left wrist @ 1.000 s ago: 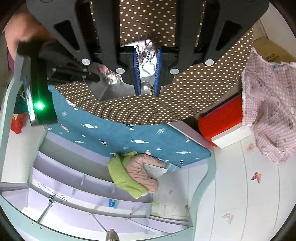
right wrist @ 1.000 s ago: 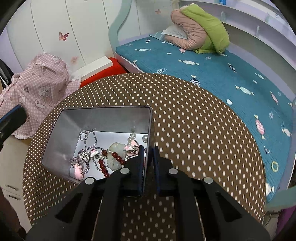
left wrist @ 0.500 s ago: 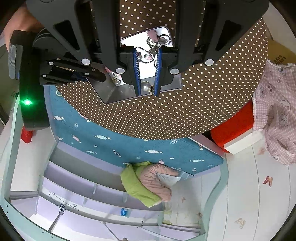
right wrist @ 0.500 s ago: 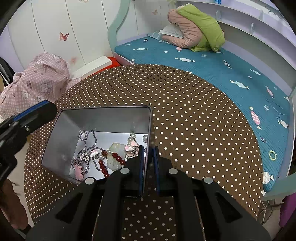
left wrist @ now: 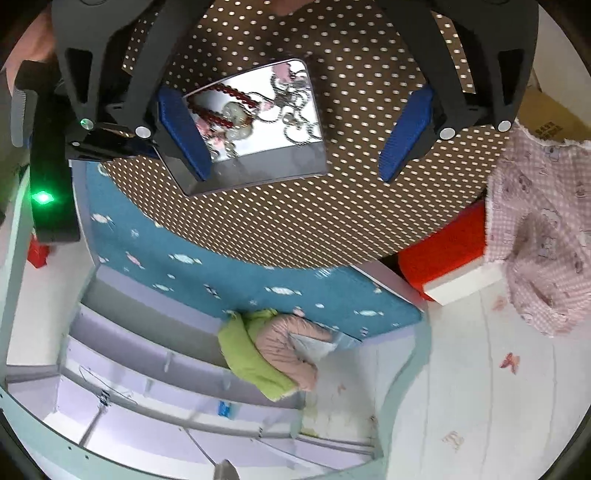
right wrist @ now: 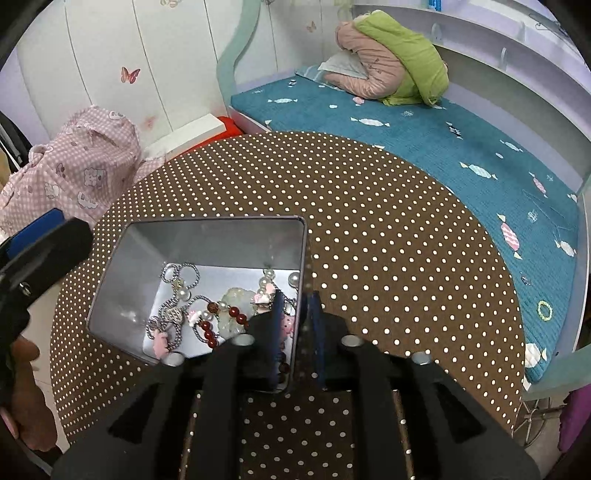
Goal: Organize jewelry
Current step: 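Withdraw both open tools from the grey box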
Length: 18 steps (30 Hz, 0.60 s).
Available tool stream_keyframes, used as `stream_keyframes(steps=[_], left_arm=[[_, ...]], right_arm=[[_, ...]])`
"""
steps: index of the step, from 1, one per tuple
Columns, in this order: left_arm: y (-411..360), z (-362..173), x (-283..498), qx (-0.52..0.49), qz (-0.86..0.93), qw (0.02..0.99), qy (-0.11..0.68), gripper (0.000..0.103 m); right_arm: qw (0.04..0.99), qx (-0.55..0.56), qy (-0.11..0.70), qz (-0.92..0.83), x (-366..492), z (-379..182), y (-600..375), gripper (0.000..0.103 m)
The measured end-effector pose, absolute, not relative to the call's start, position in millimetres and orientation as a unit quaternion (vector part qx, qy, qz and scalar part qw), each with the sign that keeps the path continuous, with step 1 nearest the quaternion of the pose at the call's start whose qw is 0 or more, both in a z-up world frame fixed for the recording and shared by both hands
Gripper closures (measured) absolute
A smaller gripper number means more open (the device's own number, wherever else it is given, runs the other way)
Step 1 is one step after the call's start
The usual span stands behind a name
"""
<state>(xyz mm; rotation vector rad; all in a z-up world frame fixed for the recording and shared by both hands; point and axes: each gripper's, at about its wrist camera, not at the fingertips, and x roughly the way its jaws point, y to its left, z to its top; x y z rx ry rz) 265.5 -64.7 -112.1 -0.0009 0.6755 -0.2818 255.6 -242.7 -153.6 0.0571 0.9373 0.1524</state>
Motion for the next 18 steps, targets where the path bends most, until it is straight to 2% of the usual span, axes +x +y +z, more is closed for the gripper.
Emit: stream_keyframes(steps=[1,2,5,7,18], left_arm=[[-61,-110,264,-0.001,-0.13,0.936,0.327,0.008],[-58,-107,263,-0.003,-0.124,0.938,0.324,0.007],[-41,-100,256,-0.02,-0.099,0.944,0.313,0.006],[-34,-95,251,-0.023,-0.083,0.948,0.307,0.005],[-8,-57,210,-0.007,-0.024,0.968,0.25,0.005]], right_arm=[[0.893,0.026,0.444,0.071,254,-151,-243,0.039],[0.898,0.027,0.434,0.068,252,-147,-243,0.025],[0.908,0.033,0.411,0.069,249,-134,-243,0.011],[0.915,0.032,0.397,0.07,248,-125,-242,0.008],[0.951,0.02,0.301,0.075,212,-60,-232,0.008]])
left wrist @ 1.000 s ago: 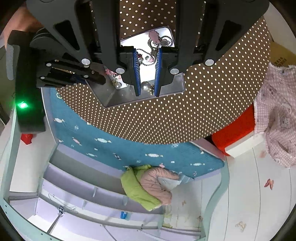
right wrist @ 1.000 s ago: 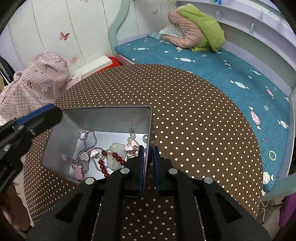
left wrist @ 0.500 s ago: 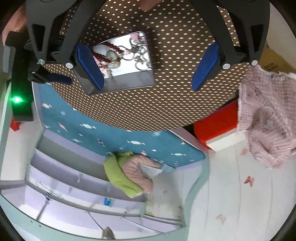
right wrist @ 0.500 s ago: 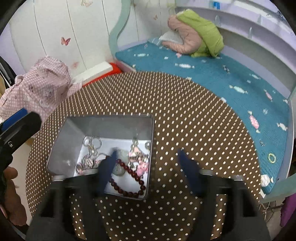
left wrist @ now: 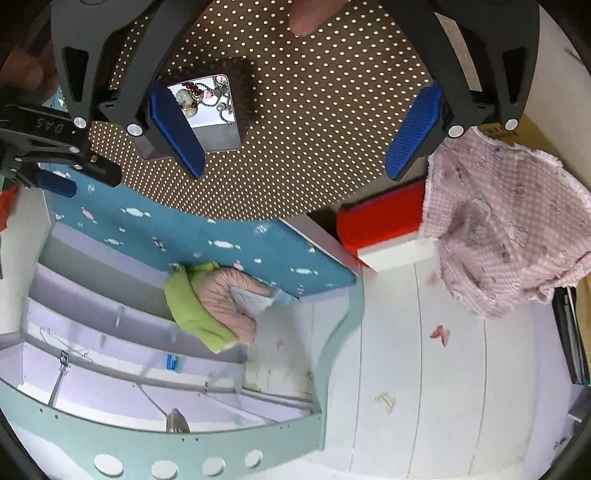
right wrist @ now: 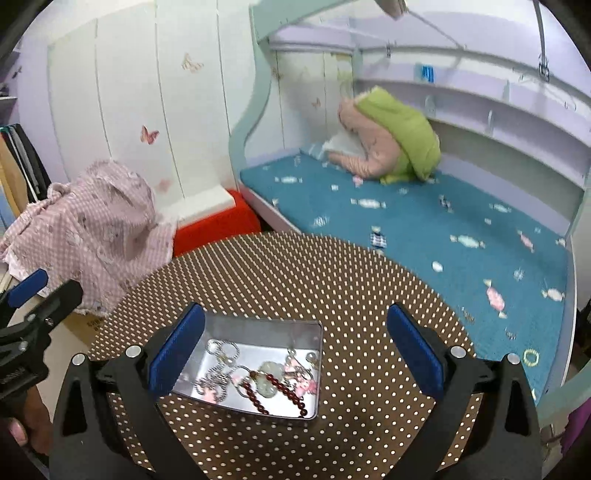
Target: Organize jewelry
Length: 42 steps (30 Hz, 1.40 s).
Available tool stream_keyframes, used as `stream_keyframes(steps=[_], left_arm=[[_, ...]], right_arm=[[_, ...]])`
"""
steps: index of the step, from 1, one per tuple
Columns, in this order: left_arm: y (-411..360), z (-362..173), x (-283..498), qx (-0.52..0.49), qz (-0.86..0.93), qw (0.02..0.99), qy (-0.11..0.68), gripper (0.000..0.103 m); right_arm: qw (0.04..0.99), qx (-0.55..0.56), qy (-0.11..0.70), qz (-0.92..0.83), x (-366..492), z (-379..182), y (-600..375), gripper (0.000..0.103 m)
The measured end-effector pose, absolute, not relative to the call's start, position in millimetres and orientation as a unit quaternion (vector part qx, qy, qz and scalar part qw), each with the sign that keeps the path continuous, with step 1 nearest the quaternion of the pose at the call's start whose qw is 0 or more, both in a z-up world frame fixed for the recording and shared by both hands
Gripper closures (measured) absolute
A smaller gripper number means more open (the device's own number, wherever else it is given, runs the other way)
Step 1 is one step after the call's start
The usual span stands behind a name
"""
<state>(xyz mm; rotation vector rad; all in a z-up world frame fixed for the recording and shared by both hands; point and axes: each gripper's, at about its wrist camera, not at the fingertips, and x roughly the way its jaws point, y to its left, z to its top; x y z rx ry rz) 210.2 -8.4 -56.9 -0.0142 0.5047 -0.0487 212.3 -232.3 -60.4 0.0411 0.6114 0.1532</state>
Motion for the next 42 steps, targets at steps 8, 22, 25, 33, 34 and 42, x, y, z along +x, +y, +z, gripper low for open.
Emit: stream_keyframes(steps=[8,22,25,33,34,42], left_arm=[[4,-34,169,-0.015,-0.013,0.979,0.204,0.005],[-1,-13,77,-0.006,-0.011,0.987,0.158,0.005],[-4,-10,54,-0.004,-0.01,0.988,0.153,0.005],[-12,0,16,0.0,-0.01,0.989,0.15,0.005],[-12,1,15,-0.001,-0.009,0.988,0.152,0.005],[-18,3,6,0.006,-0.003,0.989,0.147,0.005]], right_arm=[[0.967,0.006,0.244,0.076,169,-26,-233,0.008],[0.98,0.014,0.189,0.057,67,-14,-236,0.008],[0.98,0.02,0.19,0.052,47,-18,-233,0.008],[0.982,0.03,0.181,0.041,19,-19,-234,0.008],[0.982,0.031,0.182,0.039,18,-19,-234,0.008],[0.983,0.032,0.179,0.03,12,-23,-239,0.008]])
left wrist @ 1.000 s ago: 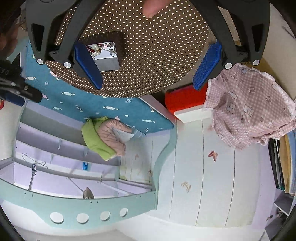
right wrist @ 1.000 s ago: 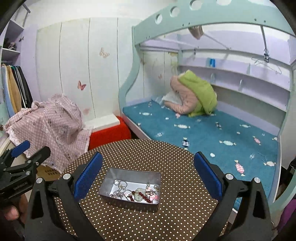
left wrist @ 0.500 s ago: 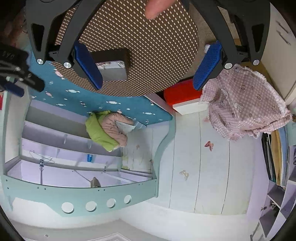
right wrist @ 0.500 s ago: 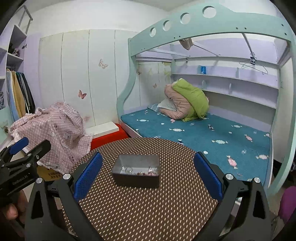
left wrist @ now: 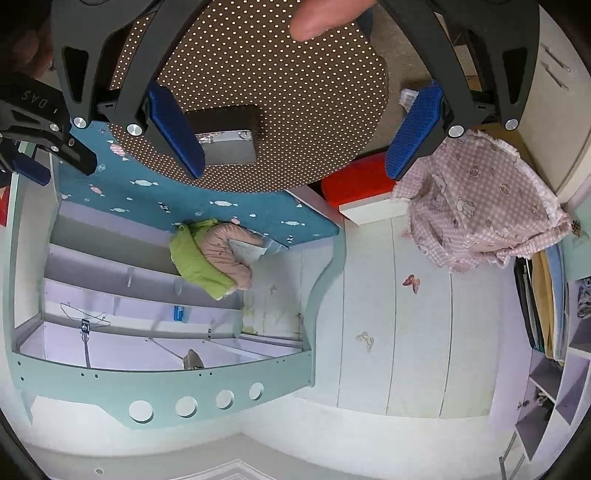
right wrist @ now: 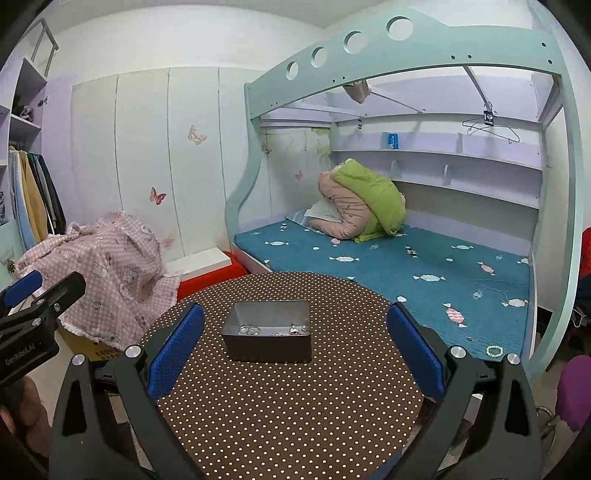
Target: Organize jewelry
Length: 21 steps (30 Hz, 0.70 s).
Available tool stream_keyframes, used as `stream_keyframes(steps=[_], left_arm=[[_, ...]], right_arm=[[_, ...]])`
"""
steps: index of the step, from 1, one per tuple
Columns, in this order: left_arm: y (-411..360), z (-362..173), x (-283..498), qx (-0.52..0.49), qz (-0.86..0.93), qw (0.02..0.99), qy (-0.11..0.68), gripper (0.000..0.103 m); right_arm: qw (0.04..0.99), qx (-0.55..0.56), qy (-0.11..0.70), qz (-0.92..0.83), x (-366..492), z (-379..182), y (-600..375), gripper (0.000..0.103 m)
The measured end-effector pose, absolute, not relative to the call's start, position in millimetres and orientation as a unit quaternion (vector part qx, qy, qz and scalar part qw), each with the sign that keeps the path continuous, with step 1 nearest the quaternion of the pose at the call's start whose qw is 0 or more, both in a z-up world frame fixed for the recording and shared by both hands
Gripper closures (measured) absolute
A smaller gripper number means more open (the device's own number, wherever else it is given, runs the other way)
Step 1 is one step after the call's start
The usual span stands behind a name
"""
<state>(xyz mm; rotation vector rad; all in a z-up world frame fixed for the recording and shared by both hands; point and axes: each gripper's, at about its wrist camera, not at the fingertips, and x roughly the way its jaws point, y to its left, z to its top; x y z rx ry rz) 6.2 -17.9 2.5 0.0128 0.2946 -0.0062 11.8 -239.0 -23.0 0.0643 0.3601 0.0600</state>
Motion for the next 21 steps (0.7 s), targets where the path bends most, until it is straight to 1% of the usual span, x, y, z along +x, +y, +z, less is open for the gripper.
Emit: stream_keyframes(steps=[21], left_arm=[[-16,4,-2,0.012,0.012,0.991,0.133,0.005]], right_arm=[[0.984,0.021,0.174,0.032,8,-26,-227,0.008]])
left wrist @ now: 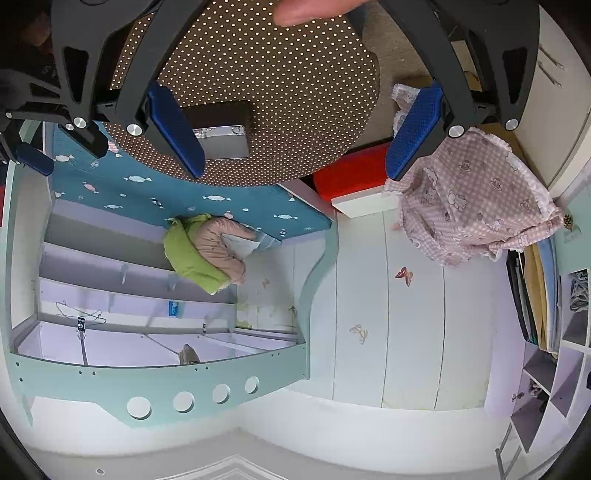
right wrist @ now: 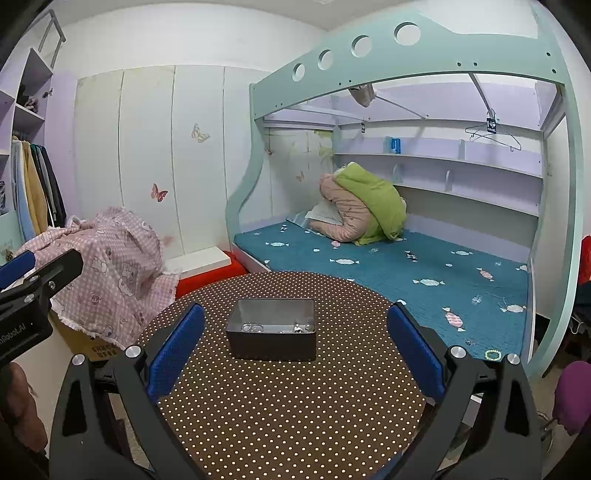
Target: Organize jewelry
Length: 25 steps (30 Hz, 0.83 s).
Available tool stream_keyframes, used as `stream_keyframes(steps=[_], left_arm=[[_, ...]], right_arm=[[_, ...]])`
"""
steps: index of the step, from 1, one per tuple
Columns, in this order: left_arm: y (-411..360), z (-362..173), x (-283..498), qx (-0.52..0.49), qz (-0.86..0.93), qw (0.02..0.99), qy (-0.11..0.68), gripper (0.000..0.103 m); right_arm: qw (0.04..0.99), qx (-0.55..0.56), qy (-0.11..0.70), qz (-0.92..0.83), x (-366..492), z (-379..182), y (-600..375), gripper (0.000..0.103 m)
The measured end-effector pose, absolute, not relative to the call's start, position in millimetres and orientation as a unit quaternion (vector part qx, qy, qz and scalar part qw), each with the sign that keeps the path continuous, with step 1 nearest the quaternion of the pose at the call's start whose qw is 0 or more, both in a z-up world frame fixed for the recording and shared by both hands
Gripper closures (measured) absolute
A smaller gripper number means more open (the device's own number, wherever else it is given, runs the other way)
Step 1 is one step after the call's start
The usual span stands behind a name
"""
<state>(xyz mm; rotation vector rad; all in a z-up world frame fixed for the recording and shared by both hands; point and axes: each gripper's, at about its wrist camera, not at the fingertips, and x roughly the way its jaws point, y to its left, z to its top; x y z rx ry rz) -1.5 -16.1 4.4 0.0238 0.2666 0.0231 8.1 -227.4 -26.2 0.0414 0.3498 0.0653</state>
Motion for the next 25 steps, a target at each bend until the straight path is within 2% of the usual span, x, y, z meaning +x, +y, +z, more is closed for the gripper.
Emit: stream_keyframes(steps=[25], left_arm=[[-17.4,-0.4,-0.2,0.01,0.0,0.991,0.133,0.005]], right_arm=[[0.984,0.022,0.175,0.029,9.6,-24.5,-233.2,0.008]])
